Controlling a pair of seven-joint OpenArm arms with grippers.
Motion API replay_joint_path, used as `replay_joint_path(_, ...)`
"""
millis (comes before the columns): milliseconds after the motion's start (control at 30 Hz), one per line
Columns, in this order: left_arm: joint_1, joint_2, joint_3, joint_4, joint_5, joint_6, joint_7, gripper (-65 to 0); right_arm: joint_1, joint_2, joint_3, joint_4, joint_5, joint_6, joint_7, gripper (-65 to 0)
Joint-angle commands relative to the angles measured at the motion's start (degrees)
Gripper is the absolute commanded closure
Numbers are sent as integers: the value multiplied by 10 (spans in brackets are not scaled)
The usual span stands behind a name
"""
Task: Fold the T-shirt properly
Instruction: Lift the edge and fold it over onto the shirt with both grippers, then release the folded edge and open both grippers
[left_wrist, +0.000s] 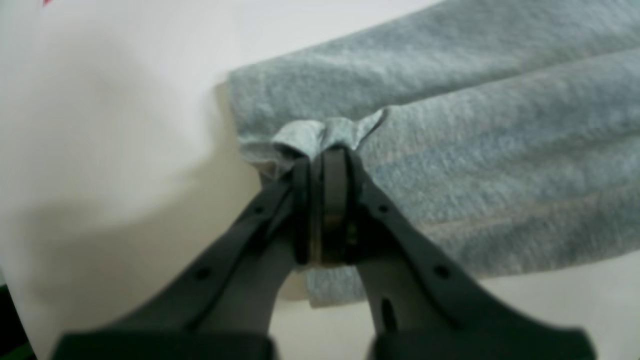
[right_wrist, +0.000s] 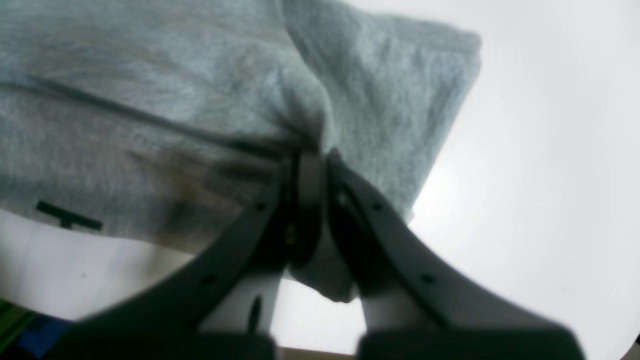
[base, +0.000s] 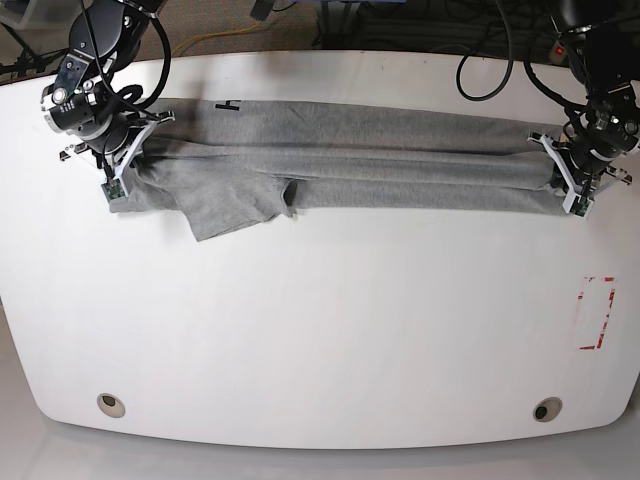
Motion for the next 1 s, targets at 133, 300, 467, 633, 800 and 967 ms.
replay_joint_path(133, 18, -13, -5, 12, 5, 5, -2, 0, -27, 9, 5, 13, 8, -3, 4, 0)
replay_joint_path(300, 35, -16, -5, 9, 8, 5, -2, -42, -51, 9, 6, 11, 7, -3, 4, -141)
replay_joint_path(467, 47, -14, -6, 9, 5, 5, -2, -340, -58, 7, 24, 10, 7, -3, 6, -376)
replay_joint_path(633, 46, -11, -9, 11, -18, 5, 2, -481, -52, -21, 90, 32, 27, -3, 4, -518)
replay_joint_path(800, 46, -16, -68, 47, -159, 5, 36, -450, -55, 3, 102, 34, 163, -3, 4, -510)
replay_joint_path(967, 45, -24, -85, 77, -247, 5, 72, -447, -43, 17, 100, 34, 252, -3, -25, -510)
